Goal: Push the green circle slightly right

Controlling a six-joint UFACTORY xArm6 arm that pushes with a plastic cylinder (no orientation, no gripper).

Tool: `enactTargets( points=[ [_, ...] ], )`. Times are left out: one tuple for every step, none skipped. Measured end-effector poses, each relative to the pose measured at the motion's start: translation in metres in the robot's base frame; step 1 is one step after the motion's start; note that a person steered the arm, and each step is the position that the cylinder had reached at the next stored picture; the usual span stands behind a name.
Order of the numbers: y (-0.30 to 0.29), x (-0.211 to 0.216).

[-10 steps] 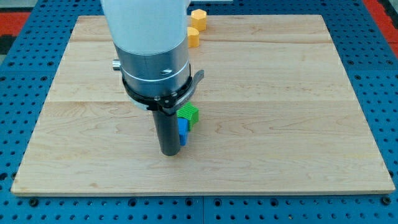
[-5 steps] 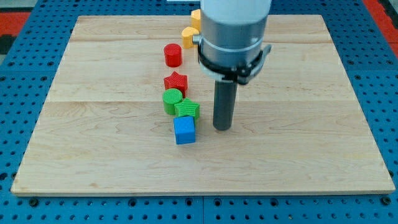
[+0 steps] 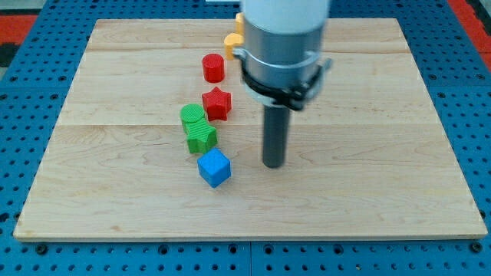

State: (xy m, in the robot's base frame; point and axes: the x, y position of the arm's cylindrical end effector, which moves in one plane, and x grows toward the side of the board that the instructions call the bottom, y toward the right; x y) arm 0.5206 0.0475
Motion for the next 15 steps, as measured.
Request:
enactTargets(
  points=[
    [-0.050, 0.057],
    [-0.145, 0.090],
    [-0.166, 0.022],
    [-0.210, -0.017],
    [-0.222, -0.066],
    [-0.182, -0.084],
    [-0.165, -0.087],
    [-0.160, -0.087],
    [-0.142, -0.087],
    [-0.131, -0.087],
    [-0.133, -0.087],
    [-0.166, -0.075],
    [-0.167, -0.053],
    [-0.154, -0.038],
    [-0.145, -0.032]
  ],
)
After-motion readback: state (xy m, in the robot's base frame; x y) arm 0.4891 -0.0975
